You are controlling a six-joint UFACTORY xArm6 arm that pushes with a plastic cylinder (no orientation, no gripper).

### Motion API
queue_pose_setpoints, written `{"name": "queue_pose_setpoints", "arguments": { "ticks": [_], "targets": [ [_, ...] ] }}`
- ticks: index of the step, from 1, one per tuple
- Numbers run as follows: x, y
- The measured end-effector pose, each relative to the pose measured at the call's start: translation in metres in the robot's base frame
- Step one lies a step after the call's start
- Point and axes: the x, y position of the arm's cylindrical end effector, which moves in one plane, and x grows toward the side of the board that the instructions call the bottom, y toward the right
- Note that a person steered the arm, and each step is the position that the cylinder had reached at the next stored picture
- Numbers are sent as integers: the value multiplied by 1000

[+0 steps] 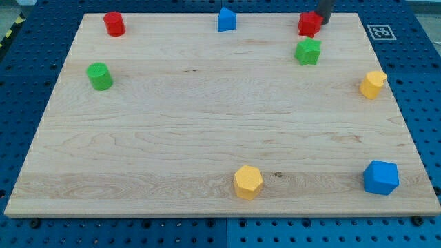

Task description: Point your arm at the center right

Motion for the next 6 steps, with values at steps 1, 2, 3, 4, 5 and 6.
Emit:
{"name": "queue_pose_setpoints", "arguments": {
  "ticks": [1,2,3,4,5,6],
  "targets": [
    [11,32],
    [48,68],
    [95,86],
    [156,95],
    [170,96],
    [183,94]
  ]
}}
